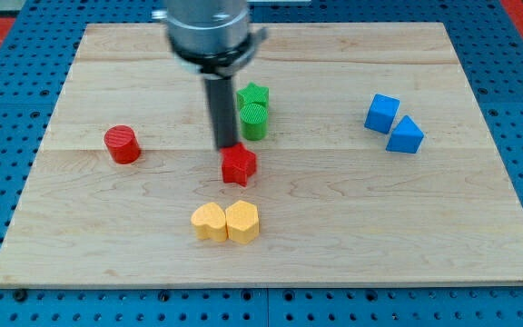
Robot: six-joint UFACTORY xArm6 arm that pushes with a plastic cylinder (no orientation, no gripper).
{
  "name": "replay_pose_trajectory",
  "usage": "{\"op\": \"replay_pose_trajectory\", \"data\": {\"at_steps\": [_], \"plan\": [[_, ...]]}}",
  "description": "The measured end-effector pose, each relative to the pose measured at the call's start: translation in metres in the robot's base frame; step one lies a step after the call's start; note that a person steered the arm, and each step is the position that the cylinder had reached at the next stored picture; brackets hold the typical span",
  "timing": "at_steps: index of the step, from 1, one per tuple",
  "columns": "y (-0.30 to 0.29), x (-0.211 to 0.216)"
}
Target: Move the green star away from the green circle
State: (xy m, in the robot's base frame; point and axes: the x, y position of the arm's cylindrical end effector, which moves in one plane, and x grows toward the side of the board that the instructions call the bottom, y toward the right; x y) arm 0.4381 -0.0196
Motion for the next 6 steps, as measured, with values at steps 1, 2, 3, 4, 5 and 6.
{"op": "replay_pose_trajectory", "data": {"at_steps": [1, 2, 3, 4, 5, 6], "plan": [[0.046, -0.011], [0.014, -0.043], [0.015, -0.061], [0.044, -0.061], [0.062, -0.101], [-0.040, -0.083]]}}
